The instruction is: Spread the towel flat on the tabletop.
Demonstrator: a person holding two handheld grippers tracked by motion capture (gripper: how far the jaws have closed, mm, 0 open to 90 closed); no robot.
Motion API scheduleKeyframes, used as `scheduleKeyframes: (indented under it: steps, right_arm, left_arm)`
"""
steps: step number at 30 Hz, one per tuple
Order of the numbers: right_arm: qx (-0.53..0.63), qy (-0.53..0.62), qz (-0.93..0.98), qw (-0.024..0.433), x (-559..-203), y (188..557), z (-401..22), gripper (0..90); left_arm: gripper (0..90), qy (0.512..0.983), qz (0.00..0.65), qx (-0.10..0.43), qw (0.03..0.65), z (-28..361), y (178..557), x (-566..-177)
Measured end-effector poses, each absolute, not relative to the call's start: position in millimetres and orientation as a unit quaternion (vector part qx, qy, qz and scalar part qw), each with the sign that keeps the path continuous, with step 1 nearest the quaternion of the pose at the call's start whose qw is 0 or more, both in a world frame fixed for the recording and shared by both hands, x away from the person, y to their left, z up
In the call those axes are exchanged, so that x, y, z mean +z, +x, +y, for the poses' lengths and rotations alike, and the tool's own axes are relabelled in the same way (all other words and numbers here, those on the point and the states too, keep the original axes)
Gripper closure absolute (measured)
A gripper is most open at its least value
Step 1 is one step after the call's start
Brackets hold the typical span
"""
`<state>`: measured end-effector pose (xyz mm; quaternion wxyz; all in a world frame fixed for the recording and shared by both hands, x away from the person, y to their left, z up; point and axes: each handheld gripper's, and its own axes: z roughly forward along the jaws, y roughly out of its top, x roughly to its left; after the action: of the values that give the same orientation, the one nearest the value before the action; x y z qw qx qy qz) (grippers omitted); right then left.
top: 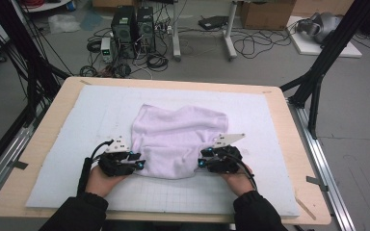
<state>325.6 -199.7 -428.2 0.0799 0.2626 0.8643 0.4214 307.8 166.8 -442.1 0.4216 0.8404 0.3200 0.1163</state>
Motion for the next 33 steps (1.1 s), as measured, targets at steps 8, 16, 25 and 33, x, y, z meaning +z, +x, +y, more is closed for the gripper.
scheduleKeyframes:
  steps: [8, 16, 25, 33]
  right_arm:
    - [0.415, 0.260, 0.869, 0.067, -428.4, 327.5, -196.9, 84.4]
    - [0.458, 0.250, 0.851, 0.065, -396.5, 299.0, -233.8, 84.7]
    - [0.479, 0.231, 0.845, 0.058, -352.7, 267.1, -266.2, 84.8]
    - [0.455, 0.252, 0.852, 0.067, -371.0, 278.9, -272.7, 74.6]
  left_arm:
    - [83.5, 0.832, 0.330, 0.120, 0.430, 171.1, 303.4, -435.6]
    - [83.8, 0.814, 0.312, 0.139, 0.469, 185.5, 277.2, -397.9]
    - [82.9, 0.810, 0.297, 0.125, 0.490, 187.3, 250.2, -377.2]
    - [64.2, 0.814, 0.316, 0.114, 0.474, 196.2, 266.1, -397.1]
